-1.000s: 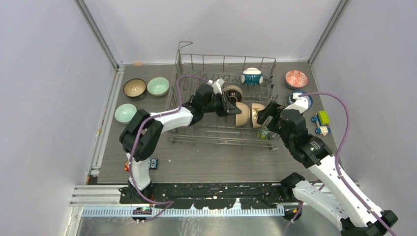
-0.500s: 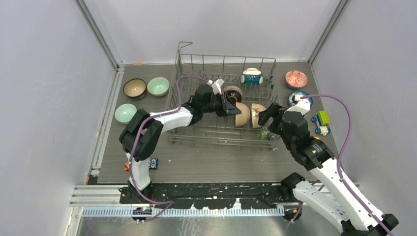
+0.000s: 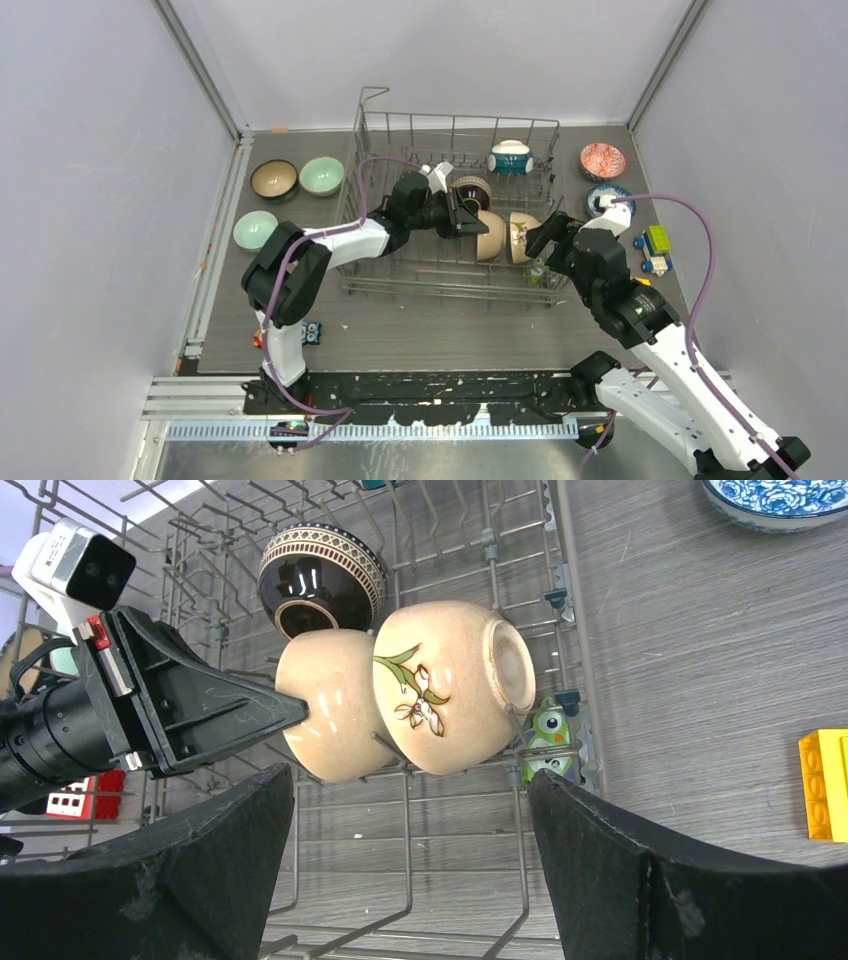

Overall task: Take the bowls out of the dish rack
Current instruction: Pick up the bowl from the dish rack.

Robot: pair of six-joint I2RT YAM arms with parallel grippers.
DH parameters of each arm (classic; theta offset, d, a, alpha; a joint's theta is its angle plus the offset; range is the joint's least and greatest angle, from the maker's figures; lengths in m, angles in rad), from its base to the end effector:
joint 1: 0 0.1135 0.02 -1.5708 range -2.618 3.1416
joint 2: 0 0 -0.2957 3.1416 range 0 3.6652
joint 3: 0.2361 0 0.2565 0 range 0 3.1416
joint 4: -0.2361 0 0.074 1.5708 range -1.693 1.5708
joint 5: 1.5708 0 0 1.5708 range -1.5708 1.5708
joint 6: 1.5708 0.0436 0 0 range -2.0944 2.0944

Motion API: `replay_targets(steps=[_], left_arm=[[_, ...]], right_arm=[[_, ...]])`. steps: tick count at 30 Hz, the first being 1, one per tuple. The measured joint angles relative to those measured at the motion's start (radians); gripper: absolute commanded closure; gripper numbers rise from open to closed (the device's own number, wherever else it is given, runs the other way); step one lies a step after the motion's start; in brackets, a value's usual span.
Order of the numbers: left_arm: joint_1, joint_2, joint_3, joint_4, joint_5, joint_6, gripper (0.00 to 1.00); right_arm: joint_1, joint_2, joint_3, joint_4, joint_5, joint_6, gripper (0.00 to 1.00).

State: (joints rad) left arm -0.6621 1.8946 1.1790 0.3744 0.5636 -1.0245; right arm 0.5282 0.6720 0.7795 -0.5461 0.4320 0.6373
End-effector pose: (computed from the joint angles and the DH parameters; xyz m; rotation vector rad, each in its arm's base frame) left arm 0.3375 -0.2926 0.2384 0.0458 2.2398 -1.5800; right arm 0.1240 0.0512 0.3358 0.3802 1.9443 0.3267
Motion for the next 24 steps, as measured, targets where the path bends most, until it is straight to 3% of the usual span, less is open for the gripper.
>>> replay_targets(steps=[24], left_arm=[[0.023,0.000,-0.035,0.077,0.057,-0.100,1.00]], right_arm=[[0.000,-0.066,-0.030,-0.002,0.006,0.004,0.09]])
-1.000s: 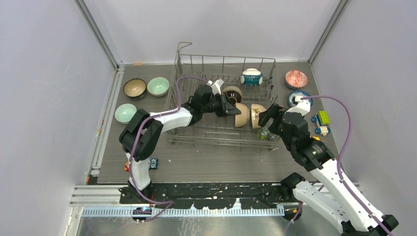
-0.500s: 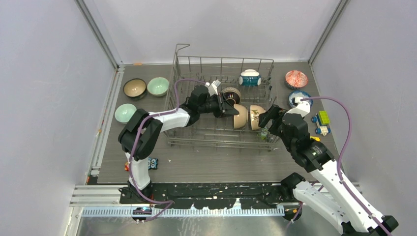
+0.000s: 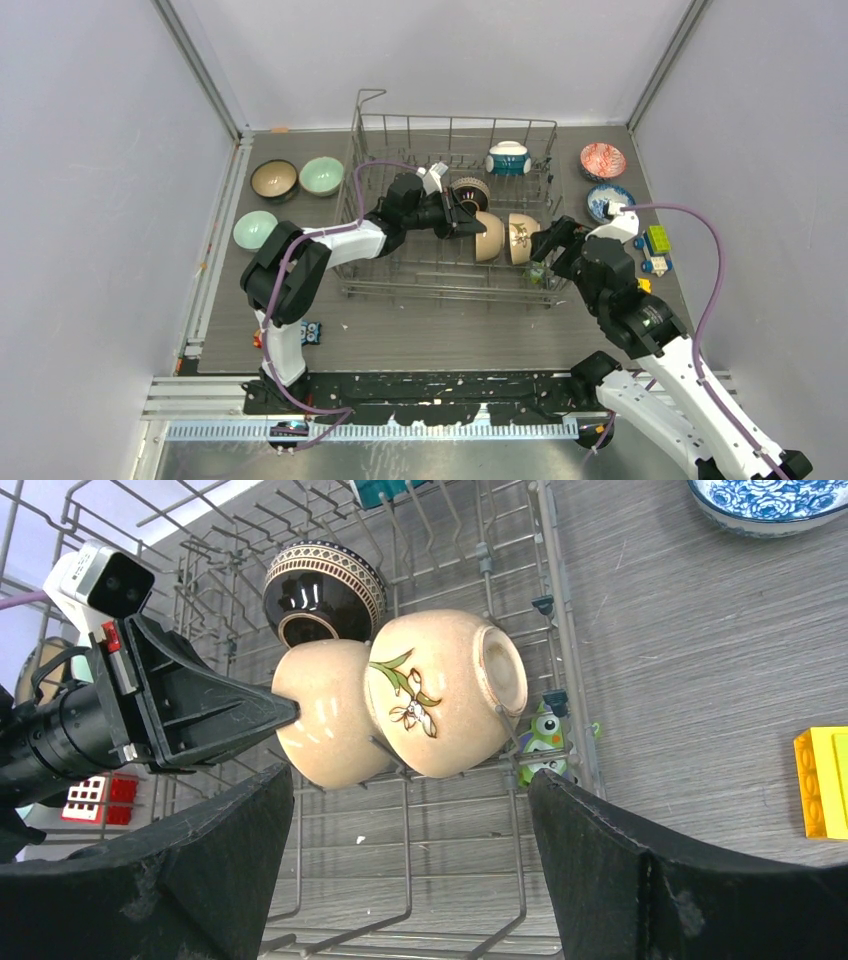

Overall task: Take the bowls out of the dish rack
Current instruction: Pick up the bowl from the dish rack.

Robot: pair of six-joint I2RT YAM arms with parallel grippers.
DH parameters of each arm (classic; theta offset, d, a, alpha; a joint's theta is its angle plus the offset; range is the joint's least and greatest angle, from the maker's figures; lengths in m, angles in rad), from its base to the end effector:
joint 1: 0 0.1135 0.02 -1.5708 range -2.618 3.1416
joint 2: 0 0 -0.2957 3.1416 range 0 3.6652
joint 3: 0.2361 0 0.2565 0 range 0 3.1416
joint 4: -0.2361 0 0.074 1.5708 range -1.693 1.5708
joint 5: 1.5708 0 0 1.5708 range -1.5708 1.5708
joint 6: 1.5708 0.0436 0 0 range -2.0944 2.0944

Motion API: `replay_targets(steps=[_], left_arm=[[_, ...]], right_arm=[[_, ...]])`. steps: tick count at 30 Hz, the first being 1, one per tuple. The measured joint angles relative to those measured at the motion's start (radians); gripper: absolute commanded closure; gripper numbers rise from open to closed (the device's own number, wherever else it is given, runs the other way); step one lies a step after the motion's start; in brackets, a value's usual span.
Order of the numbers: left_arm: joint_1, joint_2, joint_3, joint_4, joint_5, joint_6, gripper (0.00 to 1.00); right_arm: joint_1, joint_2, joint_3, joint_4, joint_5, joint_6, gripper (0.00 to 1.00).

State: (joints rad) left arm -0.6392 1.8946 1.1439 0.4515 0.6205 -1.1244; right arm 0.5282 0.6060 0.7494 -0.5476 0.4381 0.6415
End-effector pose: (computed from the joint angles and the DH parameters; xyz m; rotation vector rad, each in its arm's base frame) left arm 0.3396 -0.2840 0.2353 -0.0229 2.2371 -1.6840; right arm 0.1126 0.0443 0.3323 0.3923 1.9106 0.3448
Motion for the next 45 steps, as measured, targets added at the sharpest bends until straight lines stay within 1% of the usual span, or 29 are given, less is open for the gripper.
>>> replay_targets(steps=[7,11,15,18,19,23,30,39,42,45], left_arm=[[0.001,0.000,0.000,0.008,0.003,-0.023,1.00],[0.006,0.008,0.000,0.023,0.013,-0.055,1.00],[0.010,0.015,0.002,0.038,0.021,-0.097,1.00],[0.013,0.023,0.008,0.047,0.037,-0.123,1.00],[0.014,0.039,0.013,0.072,0.059,-0.137,1.00],[0.022,0.108,0.013,0.201,0.136,-0.210,1.00],[0.031,0.147,0.013,0.301,0.190,-0.268,1.00],[0.034,0.157,0.013,0.329,0.209,-0.311,1.00],[0.035,0.157,0.013,0.329,0.213,-0.313,1.00],[0.037,0.157,0.013,0.329,0.219,-0.313,1.00]], right_arm=[[0.000,0.018,0.001,-0.023,0.031,0.000,0.09],[-0.010,0.114,0.031,-0.080,0.089,0.010,0.09],[-0.074,0.187,0.037,-0.114,0.100,0.027,0.08],[-0.143,0.188,0.038,-0.137,0.107,0.048,0.08],[-0.158,0.186,0.038,-0.138,0.111,0.053,0.09],[-0.206,0.179,0.037,-0.140,0.105,0.076,0.13],[-0.232,0.175,-0.006,-0.115,0.039,0.109,0.21],[-0.243,0.213,-0.016,-0.066,-0.006,0.123,0.39],[-0.250,0.221,-0.030,-0.051,-0.014,0.127,0.41],[-0.256,0.225,-0.039,-0.050,-0.022,0.129,0.40]])
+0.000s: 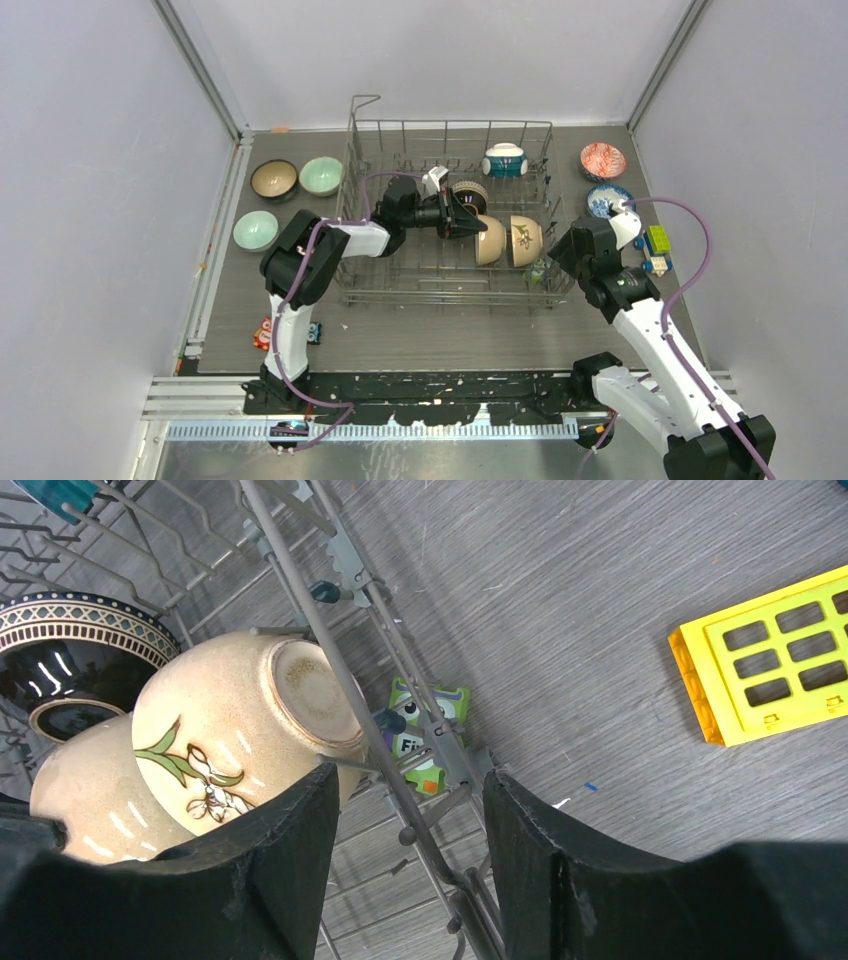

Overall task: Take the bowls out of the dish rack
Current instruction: Pick up the bowl from the dish rack.

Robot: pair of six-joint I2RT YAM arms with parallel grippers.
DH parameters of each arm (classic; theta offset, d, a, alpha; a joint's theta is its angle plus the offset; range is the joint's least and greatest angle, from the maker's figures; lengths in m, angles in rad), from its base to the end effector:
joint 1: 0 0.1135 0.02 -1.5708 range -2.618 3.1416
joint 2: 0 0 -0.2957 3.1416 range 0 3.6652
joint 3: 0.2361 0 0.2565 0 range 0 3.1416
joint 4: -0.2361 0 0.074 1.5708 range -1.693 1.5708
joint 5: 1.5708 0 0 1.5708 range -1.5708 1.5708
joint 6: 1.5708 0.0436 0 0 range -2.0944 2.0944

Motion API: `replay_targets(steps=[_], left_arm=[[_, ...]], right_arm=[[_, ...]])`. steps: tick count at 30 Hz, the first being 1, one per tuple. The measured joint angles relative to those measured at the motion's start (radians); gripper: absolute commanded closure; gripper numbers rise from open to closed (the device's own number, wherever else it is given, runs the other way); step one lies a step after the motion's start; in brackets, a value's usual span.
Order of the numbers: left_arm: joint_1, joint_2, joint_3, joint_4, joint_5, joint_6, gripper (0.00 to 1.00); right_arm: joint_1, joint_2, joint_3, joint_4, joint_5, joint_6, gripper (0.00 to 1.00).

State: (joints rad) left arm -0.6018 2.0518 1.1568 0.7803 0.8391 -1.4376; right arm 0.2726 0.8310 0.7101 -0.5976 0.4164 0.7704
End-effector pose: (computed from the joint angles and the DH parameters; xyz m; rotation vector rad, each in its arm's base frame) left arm 0.3625 -0.2883 0.2068 -0.0877 2.2201 -2.0502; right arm 0.1600 0.0264 0.2864 0.7493 2.0881 0.0949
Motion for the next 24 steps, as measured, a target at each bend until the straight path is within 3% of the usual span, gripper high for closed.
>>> replay_targets(steps=[8,24], left_arm=[[0.002,0.000,0.005,0.000,0.012,0.000,1.00],[0.004,0.000,0.072,-0.100,0.014,0.002,1.00]], right_arm=[[-0.003,0.001,-0.002,0.002,-0.004,0.000,0.27],[-0.009,0.000,-0.002,0.000,-0.007,-0.007,0.23]])
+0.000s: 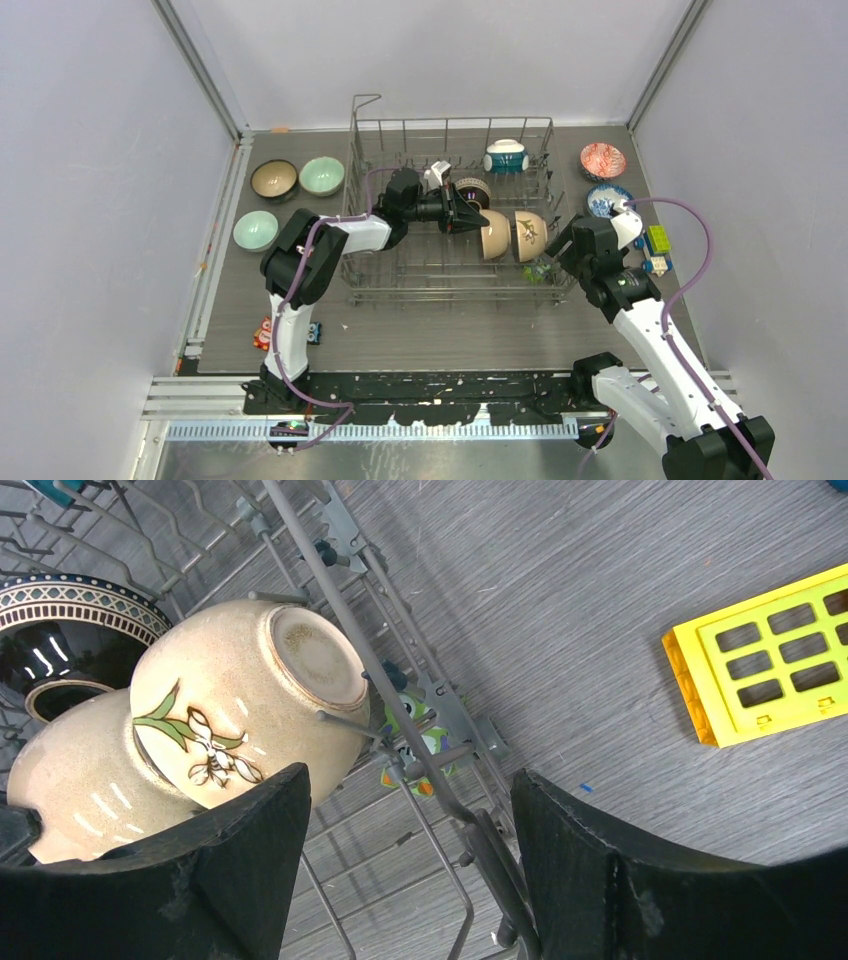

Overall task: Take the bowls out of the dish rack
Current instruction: Pick up the bowl from the dish rack, then place the bowl at the center of the board.

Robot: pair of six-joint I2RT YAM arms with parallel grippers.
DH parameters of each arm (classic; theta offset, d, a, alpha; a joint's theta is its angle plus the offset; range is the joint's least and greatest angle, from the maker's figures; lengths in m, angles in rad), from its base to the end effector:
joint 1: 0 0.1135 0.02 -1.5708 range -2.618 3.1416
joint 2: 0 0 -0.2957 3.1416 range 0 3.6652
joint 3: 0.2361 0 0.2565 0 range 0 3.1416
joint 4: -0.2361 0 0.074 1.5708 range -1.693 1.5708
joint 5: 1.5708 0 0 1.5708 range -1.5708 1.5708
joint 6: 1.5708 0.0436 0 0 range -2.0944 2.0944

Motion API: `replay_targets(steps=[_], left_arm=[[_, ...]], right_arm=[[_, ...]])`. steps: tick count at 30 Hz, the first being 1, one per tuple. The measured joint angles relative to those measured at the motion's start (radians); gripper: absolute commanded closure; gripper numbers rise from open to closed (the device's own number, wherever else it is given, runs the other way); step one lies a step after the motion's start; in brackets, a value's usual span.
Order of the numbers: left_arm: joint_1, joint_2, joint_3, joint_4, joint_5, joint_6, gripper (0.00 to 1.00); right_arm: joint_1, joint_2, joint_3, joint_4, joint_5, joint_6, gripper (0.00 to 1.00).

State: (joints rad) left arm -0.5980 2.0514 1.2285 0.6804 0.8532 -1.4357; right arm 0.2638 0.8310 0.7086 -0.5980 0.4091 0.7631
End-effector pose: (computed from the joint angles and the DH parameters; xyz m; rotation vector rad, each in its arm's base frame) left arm 0.3715 -0.2928 0.2191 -0.0982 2.2526 -2.0480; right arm 0.1601 0.0253 0.2858 0.7481 2.0927 0.0923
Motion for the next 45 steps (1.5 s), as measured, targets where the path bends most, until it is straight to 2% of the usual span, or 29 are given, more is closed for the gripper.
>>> replay_targets(steps=[9,15,21,27,32,40,45], left_arm=[[0.000,0.000,0.000,0.002,0.002,-0.001,1.00],[0.001,0.000,0.000,0.018,0.010,-0.013,1.00],[0.005,0.000,0.000,0.049,0.033,-0.039,1.00],[0.003,-0.072,0.039,0.350,0.117,-0.140,1.00],[0.002,-0.152,0.065,0.528,0.169,-0.179,1.00],[0.002,-0.156,0.067,0.565,0.204,-0.193,1.00],[0.002,-0.158,0.100,0.539,0.219,-0.196,1.00]], right_arm=[[-0.002,-0.002,-0.004,-0.006,0.010,-0.006,0.33],[-0.003,-0.029,-0.016,-0.008,0.013,-0.008,0.32],[-0.003,-0.037,-0.016,-0.009,0.013,-0.008,0.28],[-0.003,-0.037,-0.019,-0.016,0.015,-0.007,0.30],[-0.004,-0.037,-0.023,-0.017,0.015,-0.008,0.30],[-0.004,-0.067,-0.021,-0.026,0.002,-0.009,0.20],[-0.004,-0.087,0.046,-0.069,-0.023,-0.027,0.15]])
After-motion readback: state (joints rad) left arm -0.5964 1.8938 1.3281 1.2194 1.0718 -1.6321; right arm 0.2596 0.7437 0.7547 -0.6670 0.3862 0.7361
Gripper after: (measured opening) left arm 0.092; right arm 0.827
